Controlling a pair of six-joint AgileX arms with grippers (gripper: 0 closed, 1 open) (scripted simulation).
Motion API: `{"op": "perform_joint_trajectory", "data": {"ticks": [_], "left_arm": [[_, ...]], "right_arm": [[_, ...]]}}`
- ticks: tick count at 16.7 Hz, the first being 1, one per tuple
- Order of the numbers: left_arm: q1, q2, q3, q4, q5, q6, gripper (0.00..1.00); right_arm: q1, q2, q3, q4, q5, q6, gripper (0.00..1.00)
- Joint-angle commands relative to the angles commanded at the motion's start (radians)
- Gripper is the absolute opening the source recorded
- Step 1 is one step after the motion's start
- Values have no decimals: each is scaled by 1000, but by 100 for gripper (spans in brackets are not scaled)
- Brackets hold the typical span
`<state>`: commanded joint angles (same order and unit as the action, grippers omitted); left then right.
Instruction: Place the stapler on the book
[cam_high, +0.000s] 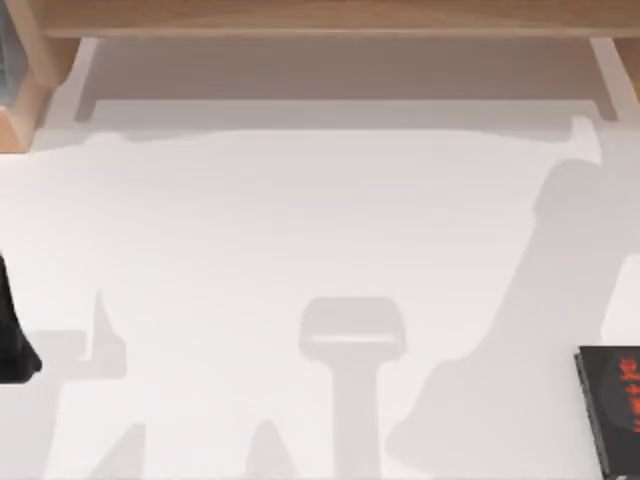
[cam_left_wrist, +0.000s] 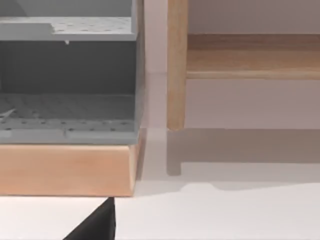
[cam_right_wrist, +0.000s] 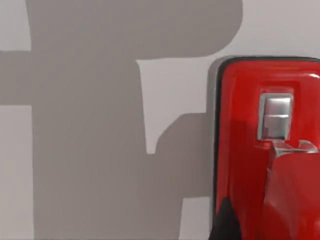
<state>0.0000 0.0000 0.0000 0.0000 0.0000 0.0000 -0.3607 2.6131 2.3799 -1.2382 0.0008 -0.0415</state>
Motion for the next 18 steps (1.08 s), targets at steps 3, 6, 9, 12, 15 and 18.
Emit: {"op": "perform_joint_trajectory", "data": {"ticks": [3,6,9,12,15,18], "left_arm": [[0,0,0,0,0,0,100],[0,0,0,0,0,0,100],[0,0,0,0,0,0,100],[0,0,0,0,0,0,100],[0,0,0,0,0,0,100],[0,0,0,0,0,0,100]], "right_arm": [[0,0,0,0,0,0,0],[-5,-20,0,-2,0,0,0],[-14,-75,-38,-3,-3,-5,0],[-19,-170,-116,24,-8,-11,0],[-1,-306,-213,78,-14,-13,0],[42,-463,-328,142,-21,-8,0]]}}
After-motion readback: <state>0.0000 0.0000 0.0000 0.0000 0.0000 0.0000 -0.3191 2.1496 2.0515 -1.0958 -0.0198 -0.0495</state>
